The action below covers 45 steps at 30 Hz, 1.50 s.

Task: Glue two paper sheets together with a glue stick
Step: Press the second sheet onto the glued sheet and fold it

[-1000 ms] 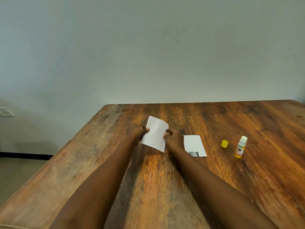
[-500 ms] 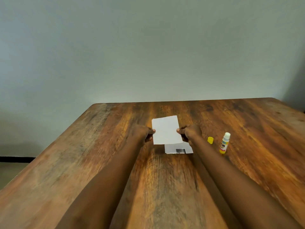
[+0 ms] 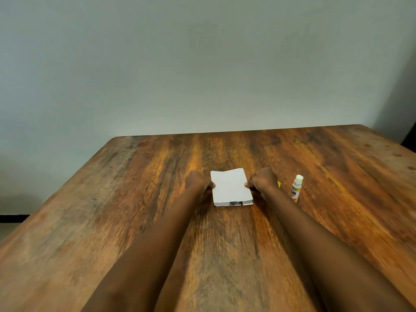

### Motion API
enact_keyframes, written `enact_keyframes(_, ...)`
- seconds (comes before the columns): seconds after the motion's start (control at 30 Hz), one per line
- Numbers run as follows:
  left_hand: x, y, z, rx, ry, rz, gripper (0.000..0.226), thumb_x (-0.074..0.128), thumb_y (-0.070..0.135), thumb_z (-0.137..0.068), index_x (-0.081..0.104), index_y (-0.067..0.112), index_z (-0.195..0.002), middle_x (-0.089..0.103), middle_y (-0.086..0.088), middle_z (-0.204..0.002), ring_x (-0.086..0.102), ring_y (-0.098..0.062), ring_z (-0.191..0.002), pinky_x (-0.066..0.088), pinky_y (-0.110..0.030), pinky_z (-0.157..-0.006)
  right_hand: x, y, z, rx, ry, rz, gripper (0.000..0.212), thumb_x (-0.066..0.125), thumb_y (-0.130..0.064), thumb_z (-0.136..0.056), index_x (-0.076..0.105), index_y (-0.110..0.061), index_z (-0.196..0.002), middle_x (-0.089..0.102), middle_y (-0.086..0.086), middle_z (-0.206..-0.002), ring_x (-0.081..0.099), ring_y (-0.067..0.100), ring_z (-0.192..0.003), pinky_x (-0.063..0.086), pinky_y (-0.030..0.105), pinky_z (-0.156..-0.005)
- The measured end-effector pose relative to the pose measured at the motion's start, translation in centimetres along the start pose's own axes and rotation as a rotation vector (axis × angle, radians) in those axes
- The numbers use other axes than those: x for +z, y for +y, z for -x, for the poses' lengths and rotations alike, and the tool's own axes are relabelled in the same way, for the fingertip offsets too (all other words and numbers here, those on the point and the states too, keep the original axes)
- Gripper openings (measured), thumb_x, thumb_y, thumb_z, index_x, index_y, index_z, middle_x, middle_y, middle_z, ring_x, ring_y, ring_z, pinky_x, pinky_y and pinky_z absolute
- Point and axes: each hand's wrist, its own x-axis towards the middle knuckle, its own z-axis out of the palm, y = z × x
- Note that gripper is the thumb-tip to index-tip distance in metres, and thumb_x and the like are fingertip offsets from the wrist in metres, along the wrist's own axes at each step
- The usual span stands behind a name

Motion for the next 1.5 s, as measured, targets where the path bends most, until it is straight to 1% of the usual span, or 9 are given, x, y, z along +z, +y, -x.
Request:
enact_keyframes(0.23, 0.9, -0.6, -0.4, 0.029, 0.025, -0.052, 0.025, 0.070, 0.003, -0.081, 0.066, -0.008, -0.102, 0.069, -0.022, -0.104, 0.066, -0.025, -0.076, 0.049, -0.024, -0.055, 0.0, 0.3, 0.0, -0.032, 0.021, 0.077, 0.018, 0.075, -0.004, -0.075, 0.067, 0.009, -0.086, 0.070, 0.020, -0.097, 0.062, 0.027, -0.075, 0.042, 0.026, -0.056)
enact_keyframes(0.43, 1.0, -1.2, -0.7, 0.067, 0.043, -0.076, 0.023, 0.068, 0.004, -0.083, 0.066, -0.009, -0.102, 0.068, -0.022, -0.105, 0.065, -0.023, -0.076, 0.047, -0.022, -0.055, 0.1, 0.6, 0.2, -0.034, 0.014, 0.093, 0.016, 0.075, -0.004, -0.075, 0.066, 0.007, -0.084, 0.070, 0.019, -0.095, 0.064, 0.027, -0.075, 0.039, 0.022, -0.049)
enact_keyframes(0.6, 1.0, -1.3, -0.7, 0.085, 0.047, -0.094, 0.023, 0.067, 0.004, -0.084, 0.066, -0.010, -0.103, 0.068, -0.023, -0.105, 0.061, -0.021, -0.073, 0.043, -0.019, -0.050, 0.3, 0.7, 0.2, -0.040, 0.019, 0.103, 0.019, 0.074, -0.004, -0.075, 0.067, 0.008, -0.088, 0.070, 0.020, -0.097, 0.066, 0.029, -0.081, 0.041, 0.022, -0.051)
enact_keyframes(0.77, 1.1, -1.4, -0.8, 0.072, 0.048, -0.087, 0.022, 0.066, 0.003, -0.084, 0.067, -0.009, -0.102, 0.069, -0.022, -0.104, 0.065, -0.023, -0.078, 0.048, -0.023, -0.057, 0.3, 0.6, 0.2, -0.043, 0.027, 0.113, 0.019, 0.074, -0.004, -0.075, 0.067, 0.008, -0.088, 0.070, 0.020, -0.097, 0.068, 0.031, -0.083, 0.049, 0.028, -0.061)
enact_keyframes(0.93, 1.2, -1.6, -1.1, 0.065, 0.049, -0.070, 0.019, 0.066, 0.002, -0.083, 0.068, -0.007, -0.100, 0.069, -0.020, -0.102, 0.068, -0.024, -0.081, 0.054, -0.028, -0.067, 0.3, 0.6, 0.2, -0.047, 0.027, 0.139, 0.017, 0.074, -0.006, -0.076, 0.066, 0.006, -0.086, 0.070, 0.018, -0.097, 0.067, 0.029, -0.083, 0.046, 0.025, -0.056)
enact_keyframes(1.1, 1.3, -1.7, -1.3, 0.068, 0.053, -0.057, 0.019, 0.067, 0.002, -0.083, 0.068, -0.006, -0.100, 0.069, -0.019, -0.102, 0.070, -0.026, -0.087, 0.057, -0.034, -0.079, 0.4, 0.6, 0.1, -0.044, 0.029, 0.144, 0.019, 0.074, -0.003, -0.076, 0.067, 0.007, -0.090, 0.069, 0.020, -0.100, 0.067, 0.031, -0.087, 0.052, 0.031, -0.070)
enact_keyframes(1.27, 1.3, -1.9, -1.4, 0.067, 0.059, -0.064, 0.020, 0.069, 0.003, -0.082, 0.069, -0.006, -0.100, 0.070, -0.020, -0.101, 0.071, -0.027, -0.089, 0.057, -0.036, -0.082, 0.3, 0.6, 0.3, -0.043, 0.018, 0.143, 0.017, 0.073, 0.000, -0.075, 0.066, 0.008, -0.088, 0.069, 0.021, -0.100, 0.067, 0.033, -0.088, 0.047, 0.026, -0.057)
enact_keyframes(1.43, 1.4, -1.9, -1.1, 0.079, 0.058, -0.122, 0.034, 0.070, 0.007, -0.081, 0.062, -0.005, -0.113, 0.068, -0.020, -0.108, 0.070, -0.027, -0.091, 0.056, -0.035, -0.079, 0.5, 0.6, 0.1, -0.035, 0.026, 0.161, 0.023, 0.073, 0.002, -0.073, 0.066, 0.010, -0.093, 0.068, 0.023, -0.105, 0.066, 0.036, -0.094, 0.055, 0.037, -0.077)
enact_keyframes(1.5, 1.4, -1.9, -1.1, 0.090, 0.065, -0.144, 0.035, 0.070, 0.007, -0.081, 0.062, -0.005, -0.113, 0.068, -0.020, -0.109, 0.070, -0.028, -0.091, 0.054, -0.032, -0.075, 0.6, 0.6, 0.1, -0.036, 0.038, 0.158, 0.025, 0.073, 0.002, -0.073, 0.065, 0.010, -0.095, 0.067, 0.023, -0.106, 0.065, 0.036, -0.096, 0.054, 0.036, -0.077)
